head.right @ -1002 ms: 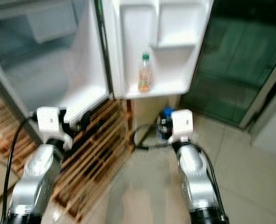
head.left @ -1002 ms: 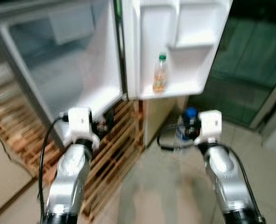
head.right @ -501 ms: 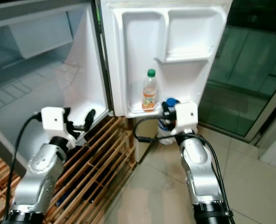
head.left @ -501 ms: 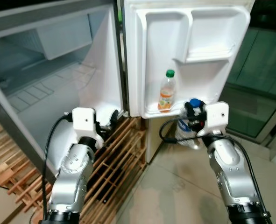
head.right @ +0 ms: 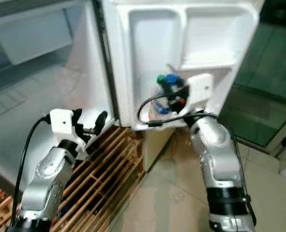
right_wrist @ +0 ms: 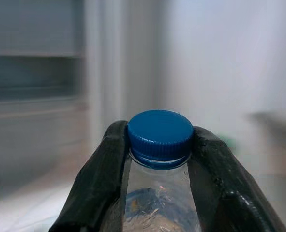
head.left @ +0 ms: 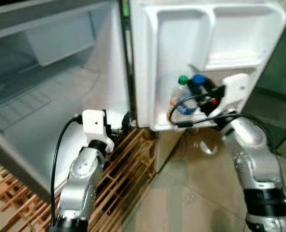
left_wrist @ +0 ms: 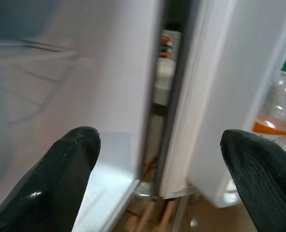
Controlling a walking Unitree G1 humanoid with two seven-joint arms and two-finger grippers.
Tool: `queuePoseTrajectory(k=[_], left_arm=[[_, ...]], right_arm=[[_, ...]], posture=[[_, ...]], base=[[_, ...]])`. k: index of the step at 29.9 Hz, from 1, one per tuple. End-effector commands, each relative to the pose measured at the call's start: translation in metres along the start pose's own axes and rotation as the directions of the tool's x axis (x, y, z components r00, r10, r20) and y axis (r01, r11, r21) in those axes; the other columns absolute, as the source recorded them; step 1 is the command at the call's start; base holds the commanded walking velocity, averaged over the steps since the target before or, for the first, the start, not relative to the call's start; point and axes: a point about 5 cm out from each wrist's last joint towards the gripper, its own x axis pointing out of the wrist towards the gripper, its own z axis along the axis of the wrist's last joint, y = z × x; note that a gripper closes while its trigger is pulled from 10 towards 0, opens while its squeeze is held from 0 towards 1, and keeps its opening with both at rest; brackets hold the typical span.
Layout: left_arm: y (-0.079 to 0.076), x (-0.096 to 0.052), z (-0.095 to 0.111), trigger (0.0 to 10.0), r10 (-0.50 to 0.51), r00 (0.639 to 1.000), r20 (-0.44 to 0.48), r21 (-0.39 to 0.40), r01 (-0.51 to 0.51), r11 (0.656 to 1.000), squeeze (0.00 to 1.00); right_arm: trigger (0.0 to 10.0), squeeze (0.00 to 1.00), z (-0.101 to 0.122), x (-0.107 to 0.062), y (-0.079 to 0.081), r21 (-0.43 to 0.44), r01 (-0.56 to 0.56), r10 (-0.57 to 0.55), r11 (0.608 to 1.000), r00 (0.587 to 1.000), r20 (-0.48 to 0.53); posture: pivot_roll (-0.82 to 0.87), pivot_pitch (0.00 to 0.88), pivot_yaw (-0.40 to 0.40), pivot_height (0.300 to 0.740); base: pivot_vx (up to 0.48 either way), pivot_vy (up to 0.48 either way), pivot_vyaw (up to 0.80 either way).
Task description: Restocking fridge
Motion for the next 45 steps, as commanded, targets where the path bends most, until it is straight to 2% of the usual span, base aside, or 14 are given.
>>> queuePoseTrajectory(k=[1,7,9,15,18,22,28,33,35,40,45], left_arm=[[-0.001,-0.001,0.003,10.0,-0.01,1.0,0.016,0.008,0.01,1.0,0.0],[-0.001,-0.001,0.003,10.0,-0.013,1.0,0.011,0.019,0.013,1.0,0.0],[0.0,-0.001,0.003,10.0,-0.014,1.0,0.012,0.026,0.014,1.0,0.0],[0.001,-0.002,0.003,10.0,-0.015,1.0,0.012,0.031,0.015,0.999,0.0],[0.002,-0.004,0.003,10.0,-0.014,1.0,0.009,0.04,0.013,0.999,0.0],[0.002,-0.003,0.003,10.0,-0.012,1.0,0.006,0.042,0.012,0.999,0.0],[0.0,-0.003,0.002,10.0,-0.021,1.0,0.001,0.04,0.021,0.999,0.0],[-0.001,-0.001,0.001,10.0,-0.035,0.999,-0.006,0.038,0.036,0.999,0.0],[-0.002,0.001,0.001,10.0,-0.042,0.999,-0.009,0.037,0.043,0.998,0.0],[-0.003,0.002,0.0,10.0,-0.051,0.999,-0.014,0.035,0.052,0.998,0.0],[-0.004,0.002,-0.001,10.0,-0.059,0.998,-0.018,0.033,0.06,0.998,0.0]], right_arm=[[0.0,0.0,0.013,-0.001,0.004,-0.01,-0.037,0.037,0.999,0.999,0.033],[0.0,0.0,0.016,0.002,0.0,-0.042,-0.025,0.027,0.999,0.998,0.048],[0.0,0.0,0.021,0.007,-0.008,-0.134,0.032,-0.02,0.991,0.996,0.086],[0.0,0.0,0.026,0.01,-0.013,-0.196,0.071,-0.05,0.978,0.993,0.112],[0.0,0.0,0.031,0.012,-0.022,-0.243,0.122,-0.092,0.962,0.987,0.131],[0.0,0.0,0.027,0.009,-0.024,-0.26,0.094,-0.071,0.961,0.993,0.097],[0.0,0.0,0.017,-0.005,-0.019,-0.254,-0.011,0.014,0.967,1.0,0.009],[0.0,0.0,0.019,-0.017,-0.027,-0.284,-0.021,0.014,0.959,1.0,-0.025],[0.0,0.0,0.03,-0.021,-0.036,-0.311,0.005,-0.006,0.95,1.0,-0.004],[0.0,0.0,0.047,-0.025,-0.044,-0.345,0.03,-0.022,0.938,0.999,0.027],[0.0,0.0,0.071,-0.032,-0.064,-0.388,0.149,-0.114,0.909,0.987,0.113]], posture=[[-0.15,0.0,0.05,0.74],[-0.15,0.0,0.052,0.74],[-0.14,0.0,0.054,0.74],[-0.13,0.0,0.053,0.74],[-0.12,0.0,0.048,0.74],[-0.13,0.0,0.047,0.74],[-0.15,0.0,0.056,0.74],[-0.17,0.0,0.074,0.74],[-0.18,0.0,0.084,0.74],[-0.19,0.0,0.091,0.74],[-0.2,0.0,0.101,0.74]], base=[[0.0,0.0,0.0],[0.0,0.0,0.0],[0.0,0.0,0.0],[0.0,0.0,0.0],[0.0,0.0,0.0],[0.0,0.0,0.0],[0.0,0.0,0.0],[0.0,0.0,0.0],[0.0,0.0,0.0],[0.0,0.0,0.0],[0.0,0.0,0.0]])
